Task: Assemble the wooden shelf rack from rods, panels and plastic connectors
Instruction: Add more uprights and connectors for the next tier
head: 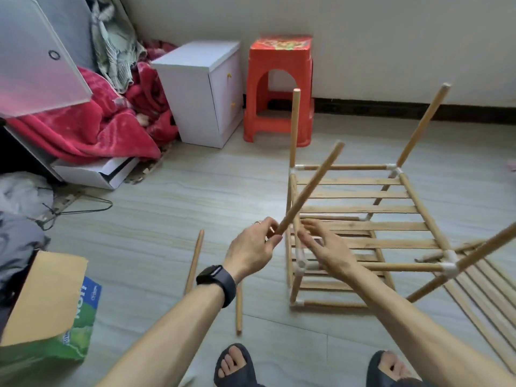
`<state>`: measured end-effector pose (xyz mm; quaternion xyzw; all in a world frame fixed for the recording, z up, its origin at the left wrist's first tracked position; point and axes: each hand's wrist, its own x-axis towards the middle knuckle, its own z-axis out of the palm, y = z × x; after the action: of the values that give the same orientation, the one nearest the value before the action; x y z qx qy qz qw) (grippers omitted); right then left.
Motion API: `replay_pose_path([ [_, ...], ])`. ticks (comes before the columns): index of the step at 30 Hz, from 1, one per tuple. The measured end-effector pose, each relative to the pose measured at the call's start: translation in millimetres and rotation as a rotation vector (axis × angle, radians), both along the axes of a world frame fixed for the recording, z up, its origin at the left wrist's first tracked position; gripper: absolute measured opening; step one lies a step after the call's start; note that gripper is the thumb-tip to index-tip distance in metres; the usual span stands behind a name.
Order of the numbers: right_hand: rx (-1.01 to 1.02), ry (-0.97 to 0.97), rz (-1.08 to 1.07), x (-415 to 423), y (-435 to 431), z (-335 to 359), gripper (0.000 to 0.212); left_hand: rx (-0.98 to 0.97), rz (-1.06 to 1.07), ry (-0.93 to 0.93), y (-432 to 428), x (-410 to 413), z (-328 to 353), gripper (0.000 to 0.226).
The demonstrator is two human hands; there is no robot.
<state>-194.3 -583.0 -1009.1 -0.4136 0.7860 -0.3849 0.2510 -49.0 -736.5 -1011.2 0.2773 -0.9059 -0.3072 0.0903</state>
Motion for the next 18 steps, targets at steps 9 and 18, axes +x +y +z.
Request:
replay_pose_path([
  [9,-0.880,-0.946,-0.875,-23.7,54.2,99.2,0.041,-0.269,-0.331,-0.272,64.0,-25.0,4.2,0.069],
  [18,-0.860,-0.933,-0.704,-7.4,46.1,86.1,0.051,-0.322,-0.401,-0.329,39.1,-34.2,-25.3,0.096],
])
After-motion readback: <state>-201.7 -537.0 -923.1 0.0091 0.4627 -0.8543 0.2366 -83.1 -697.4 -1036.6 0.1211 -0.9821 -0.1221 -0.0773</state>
